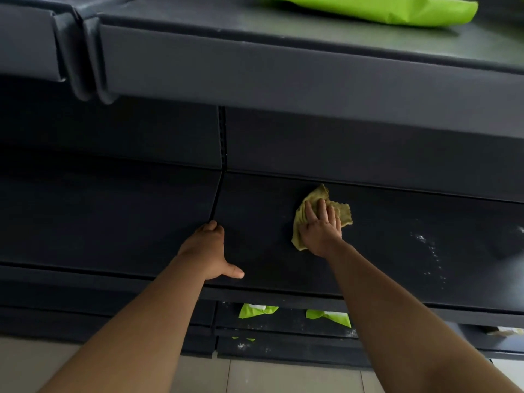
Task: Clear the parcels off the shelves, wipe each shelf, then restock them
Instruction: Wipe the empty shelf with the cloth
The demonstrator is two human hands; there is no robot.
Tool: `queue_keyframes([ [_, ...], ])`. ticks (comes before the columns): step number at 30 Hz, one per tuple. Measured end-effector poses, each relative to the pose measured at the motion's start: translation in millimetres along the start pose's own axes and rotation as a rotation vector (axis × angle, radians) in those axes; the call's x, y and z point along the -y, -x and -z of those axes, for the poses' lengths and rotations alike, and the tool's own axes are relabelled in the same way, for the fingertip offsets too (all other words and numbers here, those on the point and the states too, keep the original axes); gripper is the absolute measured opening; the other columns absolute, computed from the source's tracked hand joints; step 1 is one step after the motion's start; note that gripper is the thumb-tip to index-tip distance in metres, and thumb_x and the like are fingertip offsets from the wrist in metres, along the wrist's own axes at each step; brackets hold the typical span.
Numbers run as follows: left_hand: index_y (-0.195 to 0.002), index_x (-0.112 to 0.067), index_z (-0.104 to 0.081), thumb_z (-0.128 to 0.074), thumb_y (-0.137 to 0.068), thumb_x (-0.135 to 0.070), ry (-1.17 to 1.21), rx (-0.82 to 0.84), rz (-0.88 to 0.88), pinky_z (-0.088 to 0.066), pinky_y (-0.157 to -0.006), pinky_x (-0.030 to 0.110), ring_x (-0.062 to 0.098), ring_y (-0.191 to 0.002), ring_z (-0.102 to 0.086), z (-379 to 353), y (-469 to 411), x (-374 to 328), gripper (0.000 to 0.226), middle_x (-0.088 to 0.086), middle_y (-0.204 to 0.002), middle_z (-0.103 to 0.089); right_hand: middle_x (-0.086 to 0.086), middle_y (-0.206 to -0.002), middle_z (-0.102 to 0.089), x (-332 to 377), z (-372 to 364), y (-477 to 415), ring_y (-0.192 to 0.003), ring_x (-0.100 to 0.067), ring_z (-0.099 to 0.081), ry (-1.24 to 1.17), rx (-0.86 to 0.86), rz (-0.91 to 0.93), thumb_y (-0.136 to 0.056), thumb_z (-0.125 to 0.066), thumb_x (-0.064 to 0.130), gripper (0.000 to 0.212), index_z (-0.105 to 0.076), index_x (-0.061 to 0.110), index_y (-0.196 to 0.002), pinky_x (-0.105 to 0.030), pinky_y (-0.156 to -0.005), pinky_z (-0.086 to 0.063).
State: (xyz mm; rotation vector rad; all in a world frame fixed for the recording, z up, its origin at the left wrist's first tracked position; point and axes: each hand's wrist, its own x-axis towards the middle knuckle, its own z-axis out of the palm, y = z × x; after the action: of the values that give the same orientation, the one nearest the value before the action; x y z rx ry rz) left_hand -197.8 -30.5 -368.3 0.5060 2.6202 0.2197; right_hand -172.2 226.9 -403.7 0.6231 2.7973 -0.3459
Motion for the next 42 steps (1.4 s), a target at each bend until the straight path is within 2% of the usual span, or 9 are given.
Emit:
queue_keyframes([
  [6, -0.153, -0.014, 0.001, -0.073, -0.067, -0.063, 0.045, -0.016, -0.02, -0.012, -0.119, 0.035, 0.018, -0.147, 0.002, -5, 0, 6, 0.123, -0.001, -0.16, 0.008, -0.005, -0.161, 0.018, 36, -1, -9, -0.147, -0.029, 0.017, 0.008, 0.024, 0.173, -0.098, -0.028, 0.039, 0.063, 0.0, 0.033, -0.154, -0.043, -0.12, 0.007],
  [13, -0.153, -0.024, -0.007, -0.07, -0.061, -0.071, 0.2, -0.149, -0.066, -0.007, -0.118, 0.03, 0.007, -0.146, 0.004, -23, 6, 24, 0.121, -0.012, -0.16, 0.003, 0.004, -0.162, 0.005, 51, -14, 9, -0.148, -0.019, 0.012, -0.045, -0.005, 0.531, -0.097, -0.036, 0.025, 0.059, -0.018, 0.037, -0.152, -0.033, -0.118, 0.009],
  [15, -0.153, -0.026, -0.011, -0.067, -0.06, -0.075, 0.246, -0.22, -0.067, -0.006, -0.118, 0.029, 0.005, -0.145, 0.002, -30, 8, 25, 0.119, -0.015, -0.159, -0.001, 0.006, -0.161, -0.005, 33, -13, 13, -0.148, -0.017, 0.003, -0.137, -0.039, 0.531, -0.099, -0.04, 0.031, 0.051, -0.029, 0.039, -0.148, -0.033, -0.118, 0.002],
  [17, -0.152, -0.027, -0.013, -0.059, -0.062, -0.08, 0.242, -0.297, -0.064, -0.003, -0.117, 0.027, 0.004, -0.145, 0.001, -37, 9, 24, 0.114, -0.015, -0.159, -0.003, 0.001, -0.157, -0.015, 14, -9, 13, -0.144, -0.022, -0.009, -0.193, -0.121, 0.428, -0.098, -0.043, 0.035, 0.048, -0.036, 0.038, -0.145, -0.034, -0.117, -0.007],
  [20, -0.152, -0.026, -0.016, -0.036, -0.069, -0.085, 0.178, -0.419, -0.059, 0.002, -0.115, 0.023, 0.005, -0.146, -0.001, -48, 7, 19, 0.104, -0.012, -0.159, -0.007, -0.009, -0.154, -0.019, -3, -4, 4, -0.141, -0.031, -0.018, -0.078, -0.209, 0.294, -0.1, -0.038, 0.038, 0.05, -0.03, 0.032, -0.149, -0.038, -0.116, -0.015],
  [23, -0.152, -0.022, -0.017, -0.02, -0.08, -0.078, 0.088, -0.506, -0.058, 0.002, -0.117, 0.024, 0.008, -0.146, -0.004, -55, 5, 17, 0.091, -0.007, -0.16, -0.01, -0.008, -0.159, -0.01, 3, 4, -13, -0.144, -0.033, -0.015, -0.009, -0.177, 0.226, -0.101, -0.031, 0.037, 0.054, -0.019, 0.027, -0.153, -0.042, -0.118, -0.012],
  [30, -0.15, -0.022, -0.024, -0.02, -0.096, -0.056, 0.034, -0.618, -0.055, 0.001, -0.116, 0.021, 0.007, -0.146, -0.011, -64, -2, 19, 0.065, -0.007, -0.158, -0.018, -0.004, -0.162, 0.012, 55, 16, -52, -0.149, -0.025, 0.011, 0.039, -0.016, 0.232, -0.1, -0.029, 0.034, 0.061, -0.003, 0.029, -0.155, -0.042, -0.121, -0.001],
  [35, -0.151, -0.022, -0.023, -0.02, -0.097, -0.054, 0.017, -0.636, -0.046, 0.0, -0.117, 0.022, 0.007, -0.146, -0.012, -66, -4, 20, 0.062, -0.007, -0.158, -0.019, 0.001, -0.161, 0.016, 97, 17, -61, -0.148, -0.025, 0.013, 0.073, 0.051, 0.309, -0.098, -0.029, 0.033, 0.062, -0.001, 0.037, -0.154, -0.04, -0.12, 0.002],
  [42, -0.15, -0.023, -0.024, -0.021, -0.097, -0.053, 0.001, -0.625, -0.039, -0.004, -0.119, 0.024, 0.007, -0.146, -0.013, -65, -5, 20, 0.062, -0.007, -0.158, -0.019, -0.001, -0.162, 0.014, 137, 9, -58, -0.148, -0.025, 0.014, 0.15, 0.08, 0.48, -0.099, -0.023, 0.039, 0.056, -0.003, 0.043, -0.152, -0.043, -0.12, 0.003],
])
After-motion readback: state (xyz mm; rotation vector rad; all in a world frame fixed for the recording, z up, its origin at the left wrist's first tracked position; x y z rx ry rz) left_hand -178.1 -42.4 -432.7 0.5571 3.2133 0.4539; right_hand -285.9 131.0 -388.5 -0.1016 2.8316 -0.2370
